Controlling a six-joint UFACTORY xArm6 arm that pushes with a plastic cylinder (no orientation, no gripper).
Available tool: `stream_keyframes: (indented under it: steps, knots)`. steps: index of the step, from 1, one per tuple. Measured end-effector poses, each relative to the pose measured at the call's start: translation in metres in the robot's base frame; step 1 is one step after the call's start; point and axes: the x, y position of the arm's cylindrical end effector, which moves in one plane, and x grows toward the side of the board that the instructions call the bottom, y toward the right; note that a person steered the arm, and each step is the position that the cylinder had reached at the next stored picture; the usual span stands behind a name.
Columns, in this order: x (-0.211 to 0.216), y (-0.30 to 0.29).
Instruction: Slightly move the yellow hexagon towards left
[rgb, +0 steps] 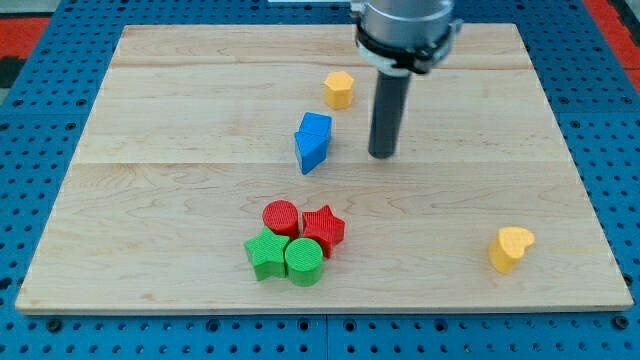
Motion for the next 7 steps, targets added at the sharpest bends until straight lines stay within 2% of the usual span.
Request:
stream_keyframes:
  steps: [1, 3, 4, 6, 7]
  knots:
    - [-0.016, -0.010]
    - [-0.018, -0.010]
    - [-0.066, 0.009]
    - [-0.066, -0.055]
    - [-0.066, -0.055]
